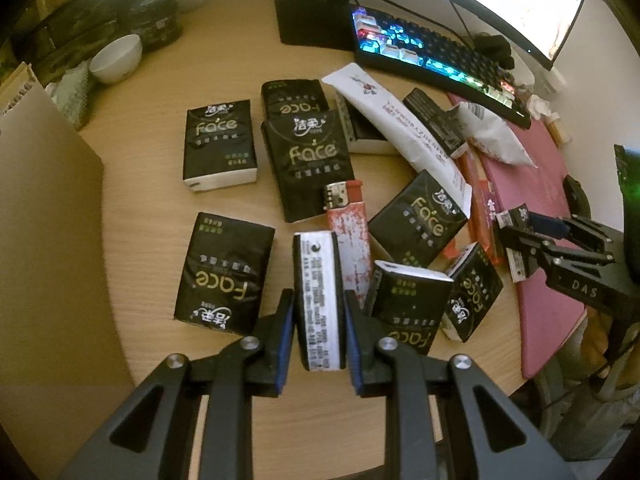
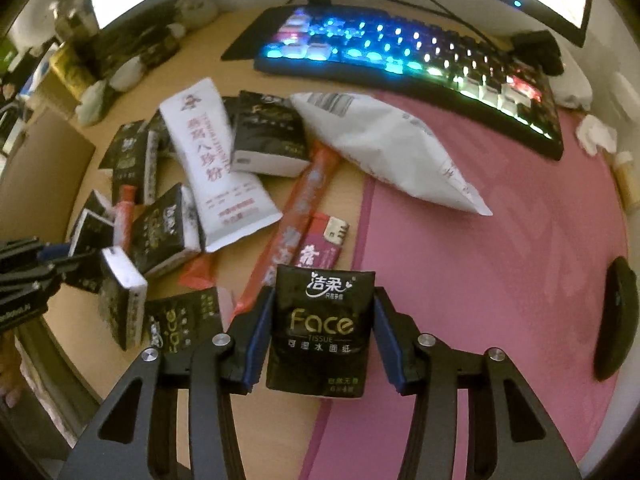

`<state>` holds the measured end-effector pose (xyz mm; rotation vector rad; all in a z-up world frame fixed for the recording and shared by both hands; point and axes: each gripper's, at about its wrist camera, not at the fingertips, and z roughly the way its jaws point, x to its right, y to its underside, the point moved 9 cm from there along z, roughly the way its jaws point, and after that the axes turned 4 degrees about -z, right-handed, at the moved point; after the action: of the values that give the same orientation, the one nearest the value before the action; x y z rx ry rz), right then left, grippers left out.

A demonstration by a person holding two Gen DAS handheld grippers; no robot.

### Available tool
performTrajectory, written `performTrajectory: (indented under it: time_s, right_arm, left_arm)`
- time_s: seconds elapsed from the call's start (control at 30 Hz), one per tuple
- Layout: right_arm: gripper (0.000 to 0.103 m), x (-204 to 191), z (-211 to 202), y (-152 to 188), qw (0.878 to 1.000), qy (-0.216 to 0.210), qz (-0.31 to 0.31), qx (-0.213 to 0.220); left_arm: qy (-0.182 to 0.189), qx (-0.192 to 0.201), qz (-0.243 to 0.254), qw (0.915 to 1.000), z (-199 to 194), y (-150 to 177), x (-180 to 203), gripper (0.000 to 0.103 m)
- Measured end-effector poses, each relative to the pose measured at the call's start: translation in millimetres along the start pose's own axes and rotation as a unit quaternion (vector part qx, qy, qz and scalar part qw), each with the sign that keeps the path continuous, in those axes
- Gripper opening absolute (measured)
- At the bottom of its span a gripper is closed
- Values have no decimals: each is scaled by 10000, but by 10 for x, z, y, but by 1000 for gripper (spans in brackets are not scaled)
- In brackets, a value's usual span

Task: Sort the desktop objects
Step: 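Grasp a black Face tissue pack with the right gripper while left holds its pack, then carry both tissue packs over the cardboard box and open both grippers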

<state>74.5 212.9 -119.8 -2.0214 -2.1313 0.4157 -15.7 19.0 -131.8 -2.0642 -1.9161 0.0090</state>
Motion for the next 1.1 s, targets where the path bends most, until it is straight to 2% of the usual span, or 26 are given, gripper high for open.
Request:
performTrajectory:
  time_s: [0.6, 0.77, 0.83, 0.97, 1.1]
  right_arm:
    - [49, -61, 76, 76, 9999, -93, -11, -141]
    - [48, -64, 60, 81, 9997, -167, -50, -158]
    - [48, -70, 12, 75, 9997, -207, -83, -141]
    - [48, -114, -192, -49, 9989, -424, -221, -20]
    - [48, -335, -462, -281, 9967, -509, -589, 209]
  left_arm:
    - [-125, -63, 72, 9999, 32, 18, -5, 26]
    - [-181, -57, 125, 9997, 0, 25, -5, 21]
    - [-87, -15, 128, 9999, -77, 22, 3, 21]
    - [345, 159, 178, 9991, -386, -3, 30, 20]
    - [555, 462, 185, 9972, -810, -34, -38, 20]
